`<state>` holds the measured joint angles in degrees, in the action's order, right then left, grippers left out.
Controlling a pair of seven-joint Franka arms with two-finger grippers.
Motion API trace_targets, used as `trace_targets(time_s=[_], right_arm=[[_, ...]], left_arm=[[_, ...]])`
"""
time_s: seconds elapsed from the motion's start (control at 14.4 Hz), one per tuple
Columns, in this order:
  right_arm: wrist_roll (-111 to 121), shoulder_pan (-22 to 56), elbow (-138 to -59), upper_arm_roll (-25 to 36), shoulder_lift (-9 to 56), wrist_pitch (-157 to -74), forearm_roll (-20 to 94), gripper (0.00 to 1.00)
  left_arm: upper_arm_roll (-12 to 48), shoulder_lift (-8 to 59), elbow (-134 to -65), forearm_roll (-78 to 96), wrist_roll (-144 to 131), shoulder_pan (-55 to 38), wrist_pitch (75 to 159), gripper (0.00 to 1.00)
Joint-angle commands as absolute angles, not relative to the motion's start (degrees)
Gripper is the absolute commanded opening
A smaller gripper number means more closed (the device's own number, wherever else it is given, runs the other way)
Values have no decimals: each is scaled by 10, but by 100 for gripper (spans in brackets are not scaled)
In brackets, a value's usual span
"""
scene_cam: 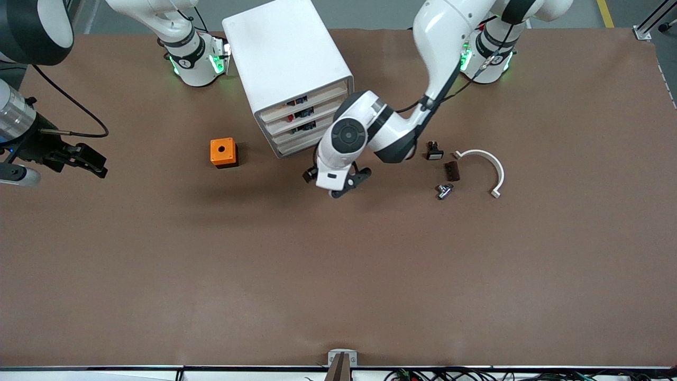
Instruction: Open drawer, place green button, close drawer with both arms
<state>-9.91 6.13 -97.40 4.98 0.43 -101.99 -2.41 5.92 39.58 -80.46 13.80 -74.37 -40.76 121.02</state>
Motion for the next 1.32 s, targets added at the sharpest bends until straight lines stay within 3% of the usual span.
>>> trace_targets(time_s=[0.0, 0.69, 0.97, 1.25], right_arm=[[-107, 53, -979, 43, -4, -1017, -23, 100], [-101, 47, -979, 43, -4, -1018, -23, 100], [-100, 46, -978, 43, -4, -1018, -23, 100], [-100, 46, -978, 43, -4, -1017, -23, 100]], left_arm=[[61, 333, -824, 102, -715, -354, 1179, 100], [62, 183, -823, 78, -410, -170, 950, 100], [65, 124, -824, 79, -210, -53, 853, 100], [19, 71, -867, 45, -90, -37, 831, 100]])
